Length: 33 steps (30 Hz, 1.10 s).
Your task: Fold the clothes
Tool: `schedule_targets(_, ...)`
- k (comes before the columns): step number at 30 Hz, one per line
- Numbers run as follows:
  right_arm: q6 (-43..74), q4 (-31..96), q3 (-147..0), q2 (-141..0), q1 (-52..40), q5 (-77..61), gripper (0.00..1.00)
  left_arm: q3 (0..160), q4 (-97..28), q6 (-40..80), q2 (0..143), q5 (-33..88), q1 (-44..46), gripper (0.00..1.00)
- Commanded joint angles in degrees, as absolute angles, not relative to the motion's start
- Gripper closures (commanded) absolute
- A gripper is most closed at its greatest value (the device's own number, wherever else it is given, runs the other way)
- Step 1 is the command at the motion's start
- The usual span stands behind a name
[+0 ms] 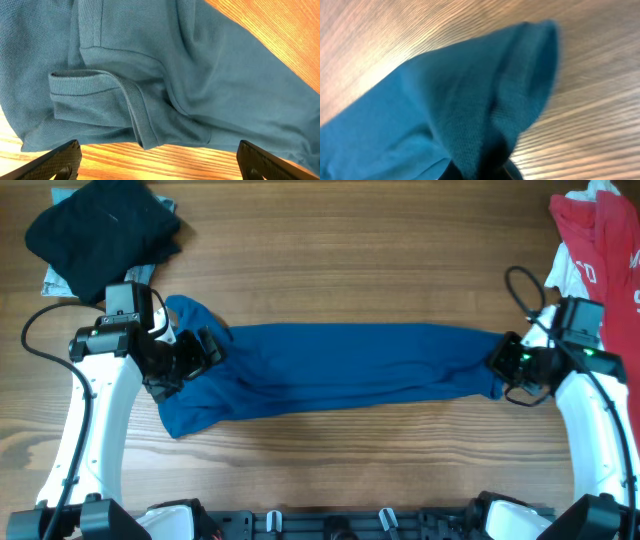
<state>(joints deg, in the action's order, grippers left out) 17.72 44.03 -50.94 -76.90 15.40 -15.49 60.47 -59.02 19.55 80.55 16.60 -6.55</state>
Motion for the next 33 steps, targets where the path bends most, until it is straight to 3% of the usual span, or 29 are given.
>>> schedule_targets(1,21.6,43.3,-50.7,-76.7,7.9,-5.5,0.96,60.3,-59.5,18.4,80.2,16.7,-7.0,0.00)
schedule_targets(7,30.7,42.6,-50.7,-77.3,-6.5,4.5,0.96,60.3,-60.3,18.4,80.2,16.7,-7.0,0.00)
schedule_targets(13,34.7,37.6,-50.7,-82.8,-16.3,6.0,0.96,60.3,-61.8,18.4,80.2,16.7,-7.0,0.00)
schedule_targets(22,34.5,31.5,-51.1,-92.9,-20.7,1.1,0.94,60.3,-62.5,18.4,80.2,16.7,-7.0,0.00)
schedule_targets(24,34.5,31.4,-51.7,-92.9,-20.7,-1.0,0.75,60.3,-62.5,18.3,80.2,16.7,-7.0,0.00)
schedule_targets(25,34.5,30.9,-51.9,-92.9,-20.7,-2.9,0.54,60.3,-62.5,18.3,80.2,16.7,-7.0,0.00)
schedule_targets(26,34.5,30.5,-51.9,-92.9,-20.7,-4.1,0.48,60.3,-62.4,18.3,80.2,16.7,-7.0,0.00)
schedule_targets(31,32.5,36.2,-58.3,-87.9,-20.6,-2.6,0.40,60.3,-62.4,18.2,80.2,16.7,-7.0,0.00)
schedule_targets(33,30.0,39.6,-63.0,-84.2,-20.3,-2.6,0.28,60.3,-62.4,18.2,80.2,16.7,-7.0,0.00)
